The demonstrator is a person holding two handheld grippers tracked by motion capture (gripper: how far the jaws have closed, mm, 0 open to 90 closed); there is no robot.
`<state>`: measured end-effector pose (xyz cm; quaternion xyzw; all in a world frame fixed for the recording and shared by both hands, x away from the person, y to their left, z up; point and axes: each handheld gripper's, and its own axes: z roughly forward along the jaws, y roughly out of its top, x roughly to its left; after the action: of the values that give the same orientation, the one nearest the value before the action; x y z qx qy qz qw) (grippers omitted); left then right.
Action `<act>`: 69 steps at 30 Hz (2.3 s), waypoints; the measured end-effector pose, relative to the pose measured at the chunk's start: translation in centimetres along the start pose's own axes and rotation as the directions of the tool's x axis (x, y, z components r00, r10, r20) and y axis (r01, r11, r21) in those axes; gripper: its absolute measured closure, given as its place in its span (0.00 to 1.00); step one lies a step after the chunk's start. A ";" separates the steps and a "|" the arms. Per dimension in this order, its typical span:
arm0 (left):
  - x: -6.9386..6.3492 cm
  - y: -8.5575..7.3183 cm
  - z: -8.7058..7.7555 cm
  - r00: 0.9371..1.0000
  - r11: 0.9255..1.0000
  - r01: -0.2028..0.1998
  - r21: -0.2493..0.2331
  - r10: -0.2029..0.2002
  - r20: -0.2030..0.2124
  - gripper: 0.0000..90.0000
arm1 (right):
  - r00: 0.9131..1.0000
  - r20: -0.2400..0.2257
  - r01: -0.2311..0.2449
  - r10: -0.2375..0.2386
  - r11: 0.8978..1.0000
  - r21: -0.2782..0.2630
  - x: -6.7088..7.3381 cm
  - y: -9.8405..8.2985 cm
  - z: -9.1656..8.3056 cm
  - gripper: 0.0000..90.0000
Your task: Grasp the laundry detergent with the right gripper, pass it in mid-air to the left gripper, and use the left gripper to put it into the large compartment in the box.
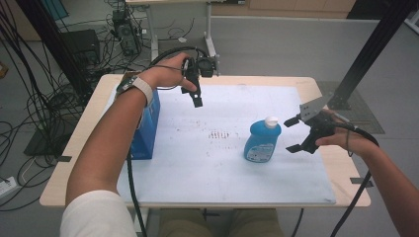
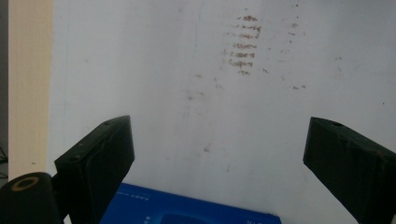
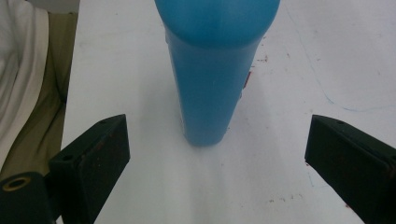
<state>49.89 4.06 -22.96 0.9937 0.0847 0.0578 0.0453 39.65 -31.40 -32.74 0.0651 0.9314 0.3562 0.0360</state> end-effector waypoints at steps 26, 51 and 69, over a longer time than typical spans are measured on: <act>0.0 0.0 0.0 1.000 1.000 0.006 0.005 -0.006 -0.006 0.10 | 1.000 0.018 -0.013 0.015 0.993 -0.119 0.1 -0.9 0.3 0.07; -0.2 0.3 0.1 1.000 1.000 0.006 0.017 -0.006 -0.003 0.10 | 0.999 0.020 -0.021 0.024 0.988 -0.156 0.1 -1.5 0.6 0.07; -0.2 0.3 0.3 1.000 1.000 0.007 0.022 -0.007 0.000 0.10 | 0.999 0.012 -0.034 0.036 0.989 -0.147 0.1 -2.3 1.2 0.07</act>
<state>49.77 3.68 -23.28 0.9938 0.0890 0.0565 0.0346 39.46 -32.28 -35.22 0.0811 0.9012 0.4238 0.0414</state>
